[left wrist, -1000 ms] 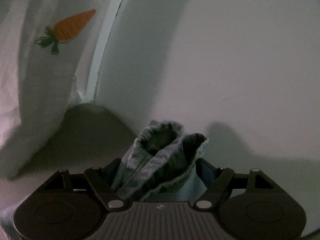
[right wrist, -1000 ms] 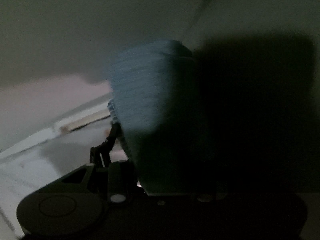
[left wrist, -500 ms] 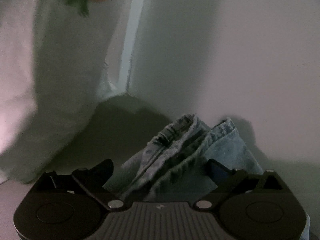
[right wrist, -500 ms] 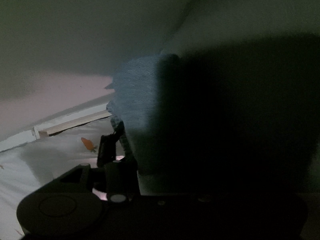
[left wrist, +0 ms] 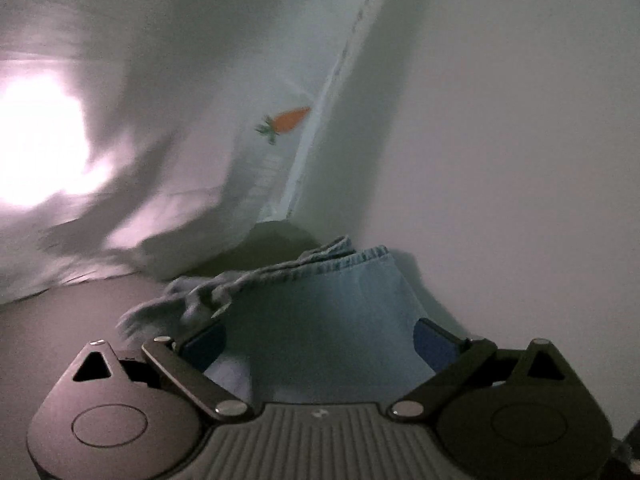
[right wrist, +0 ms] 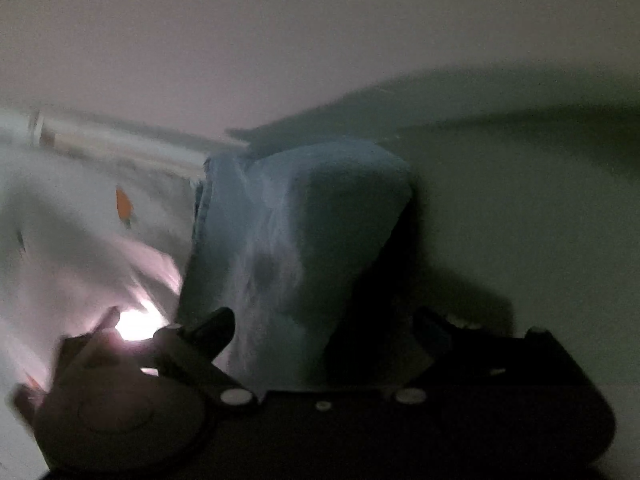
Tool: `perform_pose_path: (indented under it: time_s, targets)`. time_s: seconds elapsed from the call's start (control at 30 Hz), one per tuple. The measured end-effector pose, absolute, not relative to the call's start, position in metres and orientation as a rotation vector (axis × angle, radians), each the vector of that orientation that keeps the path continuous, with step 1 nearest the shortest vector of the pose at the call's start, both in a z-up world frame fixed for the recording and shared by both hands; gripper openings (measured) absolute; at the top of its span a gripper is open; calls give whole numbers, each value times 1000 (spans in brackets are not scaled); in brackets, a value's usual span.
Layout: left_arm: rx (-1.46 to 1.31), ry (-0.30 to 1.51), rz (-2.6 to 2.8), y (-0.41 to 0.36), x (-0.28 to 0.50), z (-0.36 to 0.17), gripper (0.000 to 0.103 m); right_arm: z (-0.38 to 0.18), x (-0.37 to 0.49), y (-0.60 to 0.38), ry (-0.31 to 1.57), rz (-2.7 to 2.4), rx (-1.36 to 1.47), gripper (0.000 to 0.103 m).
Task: Fold clothes
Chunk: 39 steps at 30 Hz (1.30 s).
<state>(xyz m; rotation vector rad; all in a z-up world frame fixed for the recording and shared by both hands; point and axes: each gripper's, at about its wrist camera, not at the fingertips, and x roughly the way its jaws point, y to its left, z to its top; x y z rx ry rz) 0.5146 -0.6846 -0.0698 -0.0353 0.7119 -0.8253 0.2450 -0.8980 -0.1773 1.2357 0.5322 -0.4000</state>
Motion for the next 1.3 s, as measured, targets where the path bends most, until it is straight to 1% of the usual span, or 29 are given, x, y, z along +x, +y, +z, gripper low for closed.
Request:
perform_pose_path:
  time_s: [0.1, 0.33, 0.5, 0.67, 0.83, 0.93, 1.0, 1.1, 1.3]
  targets:
    - [-54, 656, -764, -644, 476, -56, 102, -154, 255, -881, 576, -409, 1059, 101]
    - [-87, 461, -575, -548, 377, -25, 103, -119, 251, -825, 607, -375, 656, 101]
    - [-132, 393, -409, -493, 321, -7, 103, -81, 237, -776, 533, -318, 465, 101]
    - [-163, 312, -296, -442, 271, 20, 103, -45, 226, -720, 451, -225, 351, 102]
    - [-153, 301, -216, -387, 227, 45, 103, -14, 205, -645, 369, -154, 231, 103]
    - [-133, 275, -174, -353, 203, 53, 103, 2, 191, -598, 351, -117, 220, 103]
    - [-118, 268, -138, -328, 185, 55, 103, 9, 182, -565, 354, -89, 209, 103]
    - [-99, 326, -129, -286, 163, 57, 103, 13, 163, -510, 360, -65, 167, 103]
    - [-54, 372, -112, -213, 116, 54, 103, 15, 120, -421, 420, 8, 120, 103]
